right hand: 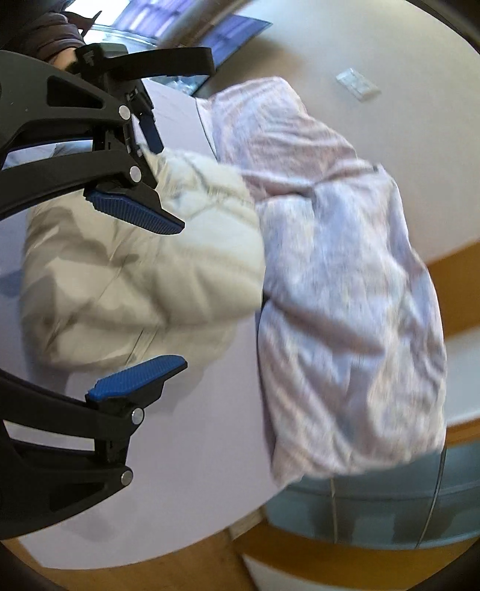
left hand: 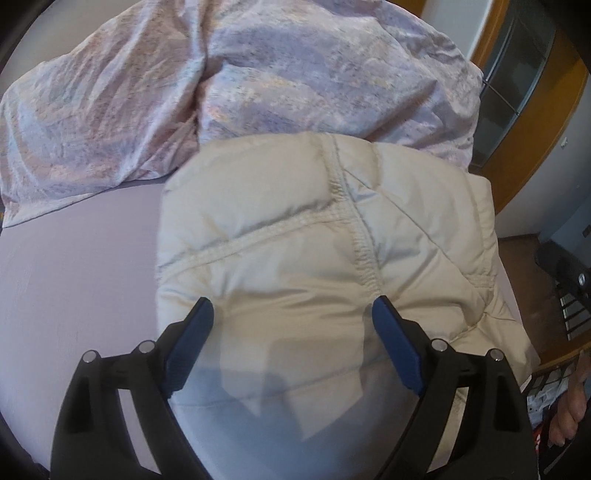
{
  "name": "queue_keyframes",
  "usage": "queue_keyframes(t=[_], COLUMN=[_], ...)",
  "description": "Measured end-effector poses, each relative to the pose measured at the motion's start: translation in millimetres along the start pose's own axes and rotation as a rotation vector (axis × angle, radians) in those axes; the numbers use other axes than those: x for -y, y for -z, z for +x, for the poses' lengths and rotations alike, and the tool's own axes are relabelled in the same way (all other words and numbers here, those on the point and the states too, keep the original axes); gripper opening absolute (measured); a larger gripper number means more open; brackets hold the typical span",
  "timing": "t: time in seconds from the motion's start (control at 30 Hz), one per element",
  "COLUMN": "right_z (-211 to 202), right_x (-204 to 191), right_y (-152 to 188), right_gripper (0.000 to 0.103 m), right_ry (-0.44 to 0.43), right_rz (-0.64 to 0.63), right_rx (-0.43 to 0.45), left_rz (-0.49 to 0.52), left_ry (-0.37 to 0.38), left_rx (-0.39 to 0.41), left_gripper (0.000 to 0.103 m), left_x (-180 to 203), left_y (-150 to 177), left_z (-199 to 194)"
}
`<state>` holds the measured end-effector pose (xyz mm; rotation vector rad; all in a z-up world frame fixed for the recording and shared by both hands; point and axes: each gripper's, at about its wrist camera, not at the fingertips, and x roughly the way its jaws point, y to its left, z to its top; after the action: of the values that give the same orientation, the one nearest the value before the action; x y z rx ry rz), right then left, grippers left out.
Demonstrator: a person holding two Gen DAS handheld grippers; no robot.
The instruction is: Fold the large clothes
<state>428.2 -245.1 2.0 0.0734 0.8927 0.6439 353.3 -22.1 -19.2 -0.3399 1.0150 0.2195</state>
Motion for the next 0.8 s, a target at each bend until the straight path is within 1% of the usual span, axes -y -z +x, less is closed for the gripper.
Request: queue_keyframes(t=[0.07,0.23,0.3,0.4,0.47,0.57,0.67,0.8], right_z=[7.4,28.5,34.4,50.8,59.5,73.3,81.0,87.2], right_x=[-10.0,-27.8,-32.0,-33.9,-30.4,-19.3,-7.1,7.1], right_y=[-6.3,-22.2,-25.0,-28.2,-26.5,-19.2,-11.5,-1.9], right_gripper=[0.069,0.060,0.057,0.053,0.049,0.040,0.037,0.034], right_ry=[-0.014,-0.024,-0.014,0.033,0.058,0.101,0.131,0.143], right_rz=[-0.014,-0.032,-0.042,-0.063,-0.066,-0.056,-0.037,-0.001], right_rx=[-0.008,-0.026,-0.022,-0.033,-0.048,-0.094,-0.124,-0.145], left_rz=[-0.005,-0.035,-0.043,-0.048,-0.044,-0.038,-0.034,-0.022], left_ry=[-0.018,-0.047,-0.059,-0.074,-0.082,-0.085,-0.082,-0.076], left_rx=[0.004,0.017,0.024,0.034,0.041,0.051,0.057,0.060], left_gripper=[0.087,0.088,0.088,0.088,0.088,0.088,0.088,0.088], left_x=[-5.3,-21.7,-26.0,-29.8,-30.5,-29.8,-28.0,-22.5], left_y=[-0.3,-3.0,-5.5,-10.0,-12.5,-15.5,-16.8,-19.3], left_z=[-2.5,-5.4,-5.5,-4.2,-3.2,-1.5,0.9,5.8])
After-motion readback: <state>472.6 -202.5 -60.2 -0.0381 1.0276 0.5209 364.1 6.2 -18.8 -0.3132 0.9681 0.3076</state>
